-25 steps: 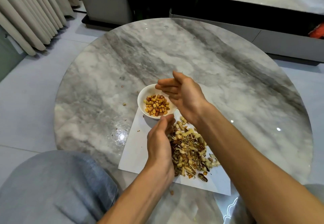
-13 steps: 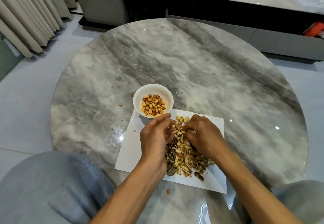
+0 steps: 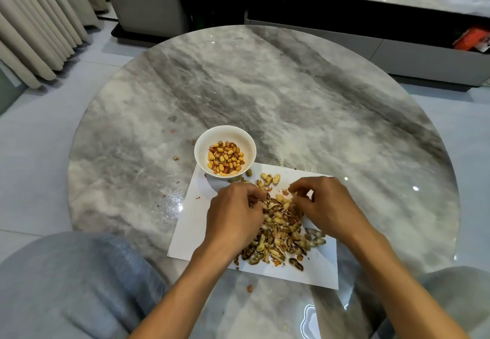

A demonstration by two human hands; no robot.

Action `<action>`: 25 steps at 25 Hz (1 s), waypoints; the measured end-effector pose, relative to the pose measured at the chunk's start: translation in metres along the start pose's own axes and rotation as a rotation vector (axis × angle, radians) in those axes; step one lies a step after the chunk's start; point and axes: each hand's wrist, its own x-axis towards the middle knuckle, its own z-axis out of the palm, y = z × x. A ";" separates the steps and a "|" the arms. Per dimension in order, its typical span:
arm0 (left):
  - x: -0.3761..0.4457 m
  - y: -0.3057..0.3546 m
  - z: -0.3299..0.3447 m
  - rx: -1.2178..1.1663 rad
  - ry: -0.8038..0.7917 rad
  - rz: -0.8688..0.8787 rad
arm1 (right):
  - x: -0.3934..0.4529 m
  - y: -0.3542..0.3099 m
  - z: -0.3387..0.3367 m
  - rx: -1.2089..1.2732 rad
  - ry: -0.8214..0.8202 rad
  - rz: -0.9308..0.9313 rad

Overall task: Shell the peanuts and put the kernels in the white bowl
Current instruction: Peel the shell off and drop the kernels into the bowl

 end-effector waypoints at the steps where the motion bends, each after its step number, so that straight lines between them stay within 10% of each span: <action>1: 0.001 -0.002 0.000 0.052 0.001 -0.009 | 0.005 0.001 0.003 0.004 0.074 0.014; 9: 0.001 0.002 -0.002 -0.105 0.072 0.009 | 0.010 -0.005 0.037 -0.109 0.031 0.011; 17: 0.000 0.009 -0.009 -0.474 0.065 0.456 | -0.025 -0.037 -0.004 1.140 0.051 0.122; 25: 0.008 0.006 -0.019 -0.556 -0.058 0.497 | -0.021 -0.032 -0.014 1.105 -0.057 0.044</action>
